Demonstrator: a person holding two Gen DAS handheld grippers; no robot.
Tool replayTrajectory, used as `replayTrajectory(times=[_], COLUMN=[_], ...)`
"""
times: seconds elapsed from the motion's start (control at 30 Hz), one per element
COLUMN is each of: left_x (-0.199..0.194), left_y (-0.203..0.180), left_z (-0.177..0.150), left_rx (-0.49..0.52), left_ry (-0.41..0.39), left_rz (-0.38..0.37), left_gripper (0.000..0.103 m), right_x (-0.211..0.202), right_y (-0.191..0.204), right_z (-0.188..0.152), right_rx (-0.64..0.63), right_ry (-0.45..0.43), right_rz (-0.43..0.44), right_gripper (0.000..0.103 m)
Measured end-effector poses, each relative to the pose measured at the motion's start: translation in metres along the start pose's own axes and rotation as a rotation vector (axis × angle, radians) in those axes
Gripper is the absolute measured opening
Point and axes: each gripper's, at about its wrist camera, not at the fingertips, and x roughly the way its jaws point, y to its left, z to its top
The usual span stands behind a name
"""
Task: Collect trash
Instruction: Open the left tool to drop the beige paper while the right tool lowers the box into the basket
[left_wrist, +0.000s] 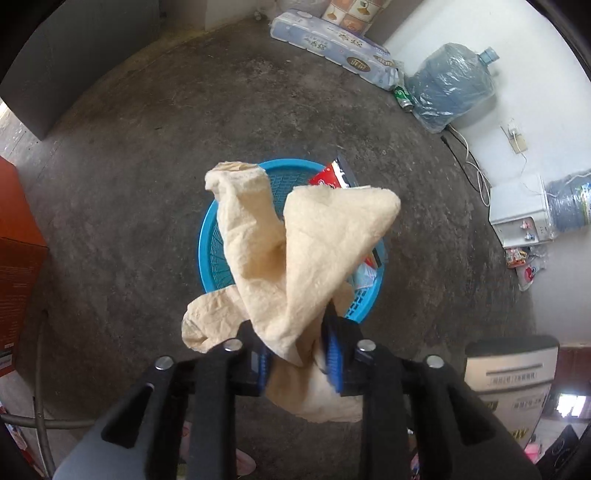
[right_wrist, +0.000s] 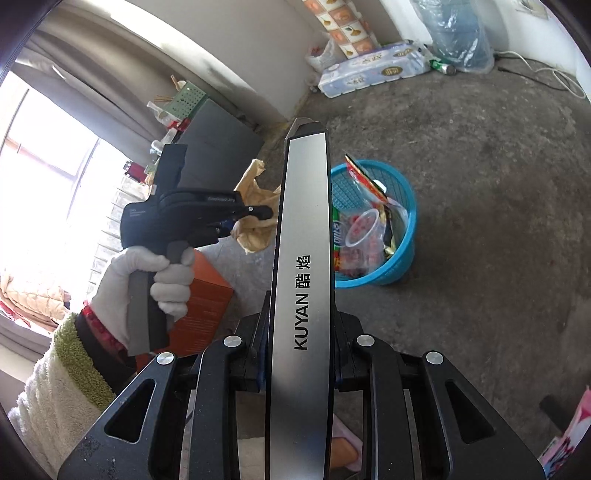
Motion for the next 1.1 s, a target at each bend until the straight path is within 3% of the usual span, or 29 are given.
replayTrajectory(times=[0.13,0.27,0.57,0.7,0.83,1.0,1.1], left_x=[0.014,0.006,-0.087,-0.156,-0.222,-0.285,-0.309], left_y=[0.006,0.014,0.028,0.045,0.076,0.14,0.177], left_z=[0.01,0.01,-0.011,-0.043,-0.09,-0.157,-0.195], left_rx=[-0.023,-0.041,-0.02,0.027,0.05,-0.029,-0.103], left_ry=[-0.025,-0.044,-0.155,-0.215,-0.264,-0.32,-0.359], left_rz=[0.023,0.002,-0.04,-0.016,0.0,0.005,0.037], left_gripper=[0.048,0.051,0.051,0.052,0.055,0.056,0.056], right_x=[0.003,0.008,0.047,0.099,0.167,0.247,0.276], right_y=[-0.004,-0.005,0.024,0.04,0.045,0.031,0.027], right_z=[-0.003,-0.004,0.017,0.037,0.055,0.06,0.056], right_rx=[0.005,0.005,-0.068,-0.114,-0.135,-0.136,-0.174], right_ry=[0.011,0.019,0.037,0.079,0.14,0.266,0.315], right_rz=[-0.013,-0.021,-0.032,-0.089,-0.216,-0.371,-0.418], right_gripper=[0.023,0.023,0.023,0.023,0.022,0.022,0.022])
